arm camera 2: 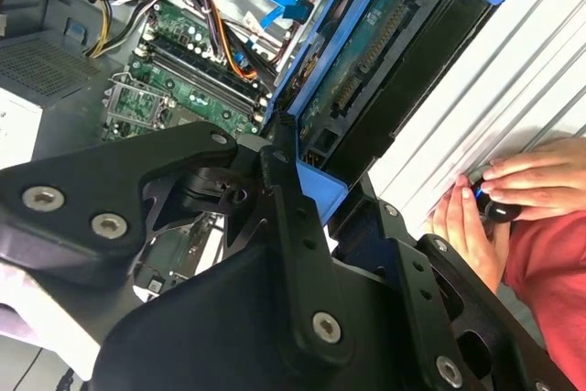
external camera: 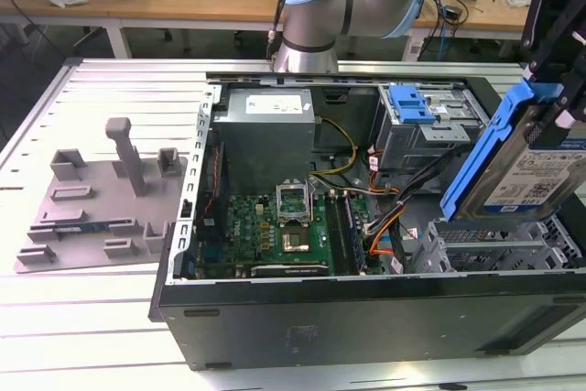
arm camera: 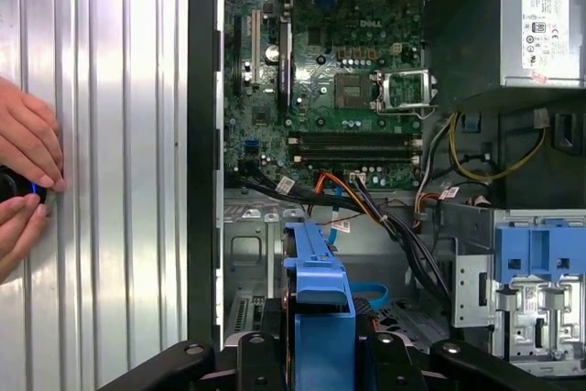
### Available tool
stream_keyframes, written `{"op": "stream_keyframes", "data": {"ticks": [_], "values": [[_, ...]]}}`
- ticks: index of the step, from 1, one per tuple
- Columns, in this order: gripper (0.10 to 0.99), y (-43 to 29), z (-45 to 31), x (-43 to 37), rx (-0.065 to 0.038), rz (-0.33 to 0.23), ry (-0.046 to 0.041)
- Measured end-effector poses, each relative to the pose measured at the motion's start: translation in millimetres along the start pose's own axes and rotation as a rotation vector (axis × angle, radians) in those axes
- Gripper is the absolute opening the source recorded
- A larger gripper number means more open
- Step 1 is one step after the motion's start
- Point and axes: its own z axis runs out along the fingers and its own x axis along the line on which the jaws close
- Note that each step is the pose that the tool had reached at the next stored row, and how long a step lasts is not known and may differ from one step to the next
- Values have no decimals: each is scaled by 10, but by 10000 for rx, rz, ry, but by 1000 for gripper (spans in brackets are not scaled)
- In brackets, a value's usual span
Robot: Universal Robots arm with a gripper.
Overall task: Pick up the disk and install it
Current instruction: 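Insert the disk into the insertion slot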
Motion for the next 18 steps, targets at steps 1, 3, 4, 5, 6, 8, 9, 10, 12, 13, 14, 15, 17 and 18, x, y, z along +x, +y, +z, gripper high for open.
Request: {"op": "stream_keyframes", "data": {"ticks": [1, 3, 4, 5, 6, 8, 9, 10, 12, 13, 14, 15, 17, 18], "values": [[369, -1, 2, 0, 0, -1, 0], [369, -9, 9, 5, 0, -1, -4], [369, -12, 11, 8, 1, 0, -3], [369, -12, 16, 9, 0, 0, 0], [369, -13, 21, 10, 0, 0, -1], [369, -13, 31, 13, 0, -1, -1], [369, -13, 35, 15, 0, -1, -1], [369, -13, 40, 18, 0, -1, -1], [369, -14, 52, 21, 0, -1, -1], [369, -14, 56, 21, 0, -1, -1], [369, -14, 60, 22, 0, -1, -1], [369, -14, 63, 22, 0, -1, -1], [369, -18, 71, 22, 0, -1, -1], [369, -19, 76, 23, 0, -1, -1]]}}
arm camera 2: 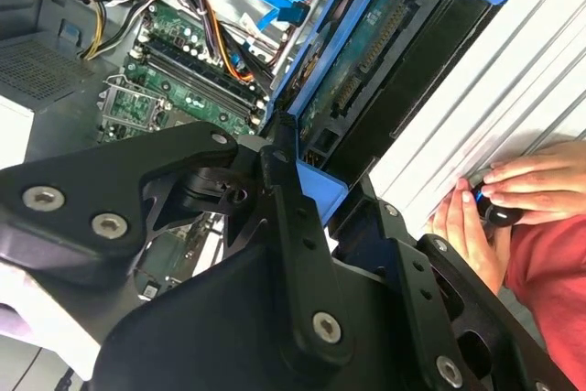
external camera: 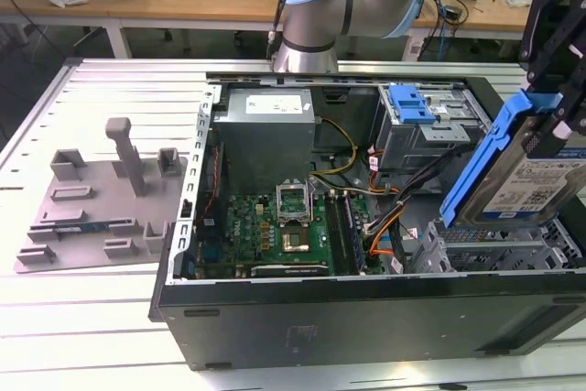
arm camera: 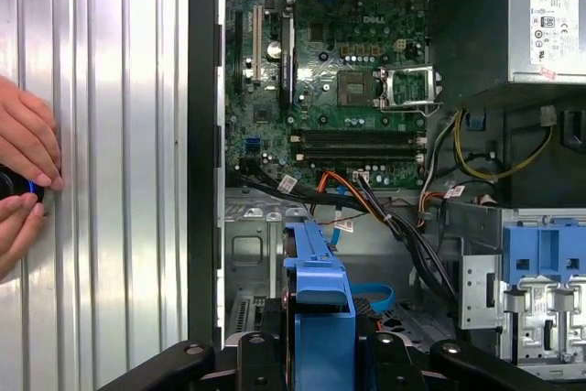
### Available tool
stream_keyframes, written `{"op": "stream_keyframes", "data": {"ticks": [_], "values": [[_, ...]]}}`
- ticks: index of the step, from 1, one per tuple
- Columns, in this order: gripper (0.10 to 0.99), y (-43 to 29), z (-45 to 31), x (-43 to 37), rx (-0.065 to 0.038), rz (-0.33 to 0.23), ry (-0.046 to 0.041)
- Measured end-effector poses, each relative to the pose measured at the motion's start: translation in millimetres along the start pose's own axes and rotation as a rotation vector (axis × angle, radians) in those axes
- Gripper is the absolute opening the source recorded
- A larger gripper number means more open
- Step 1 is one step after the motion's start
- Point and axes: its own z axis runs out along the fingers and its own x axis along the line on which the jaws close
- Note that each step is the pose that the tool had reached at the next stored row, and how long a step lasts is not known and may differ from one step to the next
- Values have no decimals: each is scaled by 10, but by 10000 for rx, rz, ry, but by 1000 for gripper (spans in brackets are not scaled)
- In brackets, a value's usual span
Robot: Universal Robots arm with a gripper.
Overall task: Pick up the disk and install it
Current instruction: 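Insert the disk into the insertion slot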
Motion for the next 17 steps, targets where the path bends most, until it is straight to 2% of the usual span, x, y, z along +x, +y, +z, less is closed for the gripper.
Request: {"op": "stream_keyframes", "data": {"ticks": [17], "values": [[369, -10, 74, 19, 0, 0, 0]]}}
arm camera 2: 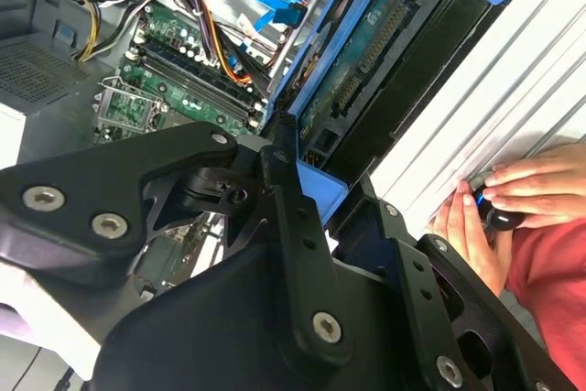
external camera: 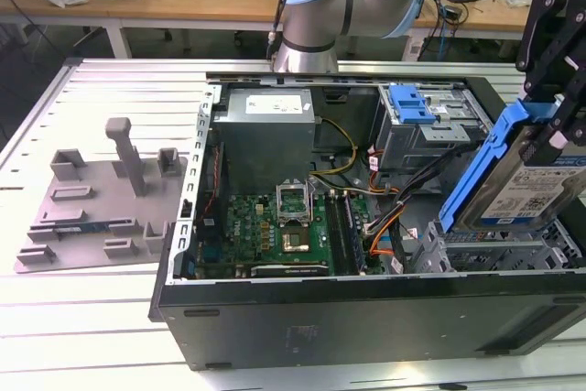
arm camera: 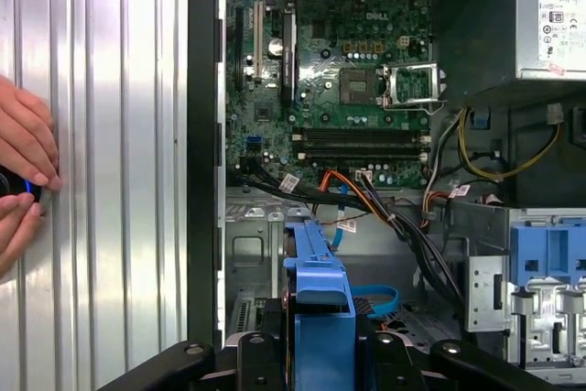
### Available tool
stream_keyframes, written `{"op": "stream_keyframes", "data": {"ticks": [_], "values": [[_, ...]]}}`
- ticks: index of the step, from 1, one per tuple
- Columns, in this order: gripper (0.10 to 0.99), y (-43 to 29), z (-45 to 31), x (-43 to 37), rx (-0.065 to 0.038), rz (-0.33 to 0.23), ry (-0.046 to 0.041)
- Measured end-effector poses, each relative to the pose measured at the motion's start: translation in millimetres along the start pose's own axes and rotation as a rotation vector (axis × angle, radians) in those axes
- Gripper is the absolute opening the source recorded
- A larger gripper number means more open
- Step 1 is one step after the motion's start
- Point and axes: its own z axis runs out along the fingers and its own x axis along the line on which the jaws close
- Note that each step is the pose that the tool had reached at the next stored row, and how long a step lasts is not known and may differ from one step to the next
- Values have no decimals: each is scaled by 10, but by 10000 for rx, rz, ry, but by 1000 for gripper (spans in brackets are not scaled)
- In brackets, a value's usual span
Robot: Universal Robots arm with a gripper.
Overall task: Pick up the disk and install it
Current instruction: 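Insert the disk into the insertion slot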
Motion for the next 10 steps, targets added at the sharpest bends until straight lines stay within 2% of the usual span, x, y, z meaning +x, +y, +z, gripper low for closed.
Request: {"op": "stream_keyframes", "data": {"ticks": [10], "values": [[369, -8, 45, 12, 0, 0, -1]]}}
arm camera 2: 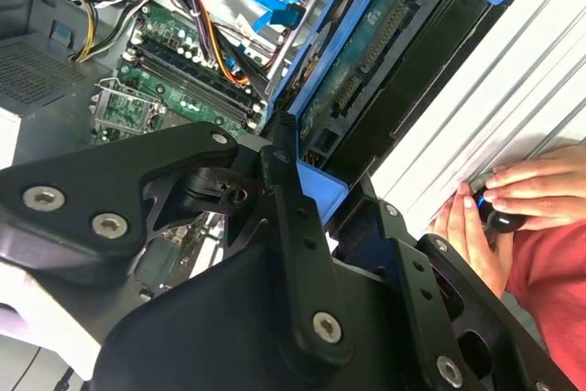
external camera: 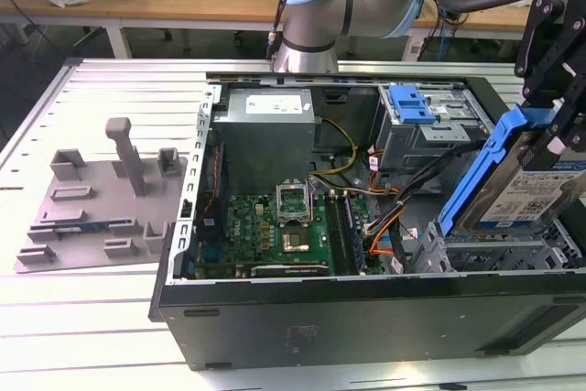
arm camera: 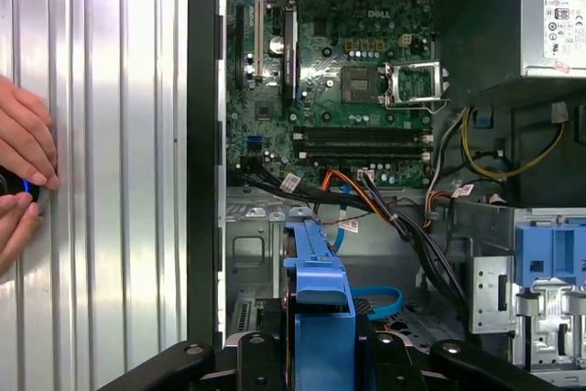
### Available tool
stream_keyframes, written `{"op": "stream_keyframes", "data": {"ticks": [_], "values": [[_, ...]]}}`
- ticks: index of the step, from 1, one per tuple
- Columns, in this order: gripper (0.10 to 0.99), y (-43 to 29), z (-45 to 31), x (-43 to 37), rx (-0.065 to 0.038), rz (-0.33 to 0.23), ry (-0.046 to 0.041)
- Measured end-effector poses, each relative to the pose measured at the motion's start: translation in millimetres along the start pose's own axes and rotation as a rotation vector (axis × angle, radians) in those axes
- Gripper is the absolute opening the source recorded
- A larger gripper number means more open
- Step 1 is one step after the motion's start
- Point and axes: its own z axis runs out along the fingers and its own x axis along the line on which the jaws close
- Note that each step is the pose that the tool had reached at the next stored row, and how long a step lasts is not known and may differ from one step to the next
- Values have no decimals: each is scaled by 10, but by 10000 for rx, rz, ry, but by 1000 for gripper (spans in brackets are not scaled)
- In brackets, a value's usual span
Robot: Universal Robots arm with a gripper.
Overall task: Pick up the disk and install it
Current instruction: 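Insert the disk into the insertion slot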
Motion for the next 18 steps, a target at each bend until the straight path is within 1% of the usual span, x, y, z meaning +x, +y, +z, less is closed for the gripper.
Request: {"op": "stream_keyframes", "data": {"ticks": [2, 10, 14, 18], "values": [[369, 0, 8, 2, 0, 1, 0], [369, -6, 76, 16, 0, 0, 1], [369, -7, 116, 24, 0, 0, 1], [369, -7, 175, 34, 0, 0, 0]]}}
